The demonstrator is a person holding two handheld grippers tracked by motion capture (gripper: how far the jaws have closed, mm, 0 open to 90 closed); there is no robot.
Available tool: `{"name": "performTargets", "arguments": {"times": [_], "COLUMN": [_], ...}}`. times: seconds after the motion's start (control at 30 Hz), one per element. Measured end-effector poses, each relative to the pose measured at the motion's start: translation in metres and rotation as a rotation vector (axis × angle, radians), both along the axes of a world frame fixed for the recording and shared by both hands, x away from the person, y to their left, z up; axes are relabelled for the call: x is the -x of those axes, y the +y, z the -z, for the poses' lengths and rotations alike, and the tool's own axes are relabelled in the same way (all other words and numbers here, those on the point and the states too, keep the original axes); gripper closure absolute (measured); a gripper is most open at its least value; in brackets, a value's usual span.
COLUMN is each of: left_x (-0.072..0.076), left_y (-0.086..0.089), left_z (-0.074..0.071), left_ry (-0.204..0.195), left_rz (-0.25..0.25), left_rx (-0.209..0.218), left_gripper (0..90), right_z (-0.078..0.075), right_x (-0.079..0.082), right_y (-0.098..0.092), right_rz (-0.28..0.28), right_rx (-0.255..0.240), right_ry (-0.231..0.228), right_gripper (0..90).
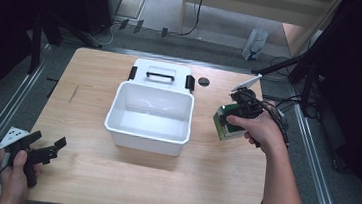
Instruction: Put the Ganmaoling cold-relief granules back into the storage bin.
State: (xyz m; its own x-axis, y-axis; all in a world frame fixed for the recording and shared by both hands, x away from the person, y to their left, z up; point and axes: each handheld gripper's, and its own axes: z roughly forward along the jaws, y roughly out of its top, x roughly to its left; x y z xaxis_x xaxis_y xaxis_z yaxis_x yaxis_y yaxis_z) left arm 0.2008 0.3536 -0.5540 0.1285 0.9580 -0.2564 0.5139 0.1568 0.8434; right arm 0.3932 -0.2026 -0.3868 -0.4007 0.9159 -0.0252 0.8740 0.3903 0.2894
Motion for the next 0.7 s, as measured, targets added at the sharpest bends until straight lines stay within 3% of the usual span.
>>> {"name": "performTargets", "arguments": {"times": [0.17,0.53,0.7], "left_x": [0.000,0.000,0.000], "left_y": [0.000,0.000,0.000], "left_z": [0.000,0.000,0.000], "left_ry": [0.001,-0.001,-0.002], "left_rz": [0.001,0.001,-0.001], "left_rx": [-0.002,0.000,0.000], "left_gripper": [1.3,1.3,1.3], "right_z": [-0.011,-0.027,-0.038], "right_x": [0.001,0.009,0.011], "right_y": [0.009,0.030,0.040], "right_rz": [-0.095,-0.378,-0.444], "right_rx": [-0.007,0.023,0.030], "right_ry": [-0.027,-0.127,-0.161], "right_gripper": [16.2,16.3,16.3]}}
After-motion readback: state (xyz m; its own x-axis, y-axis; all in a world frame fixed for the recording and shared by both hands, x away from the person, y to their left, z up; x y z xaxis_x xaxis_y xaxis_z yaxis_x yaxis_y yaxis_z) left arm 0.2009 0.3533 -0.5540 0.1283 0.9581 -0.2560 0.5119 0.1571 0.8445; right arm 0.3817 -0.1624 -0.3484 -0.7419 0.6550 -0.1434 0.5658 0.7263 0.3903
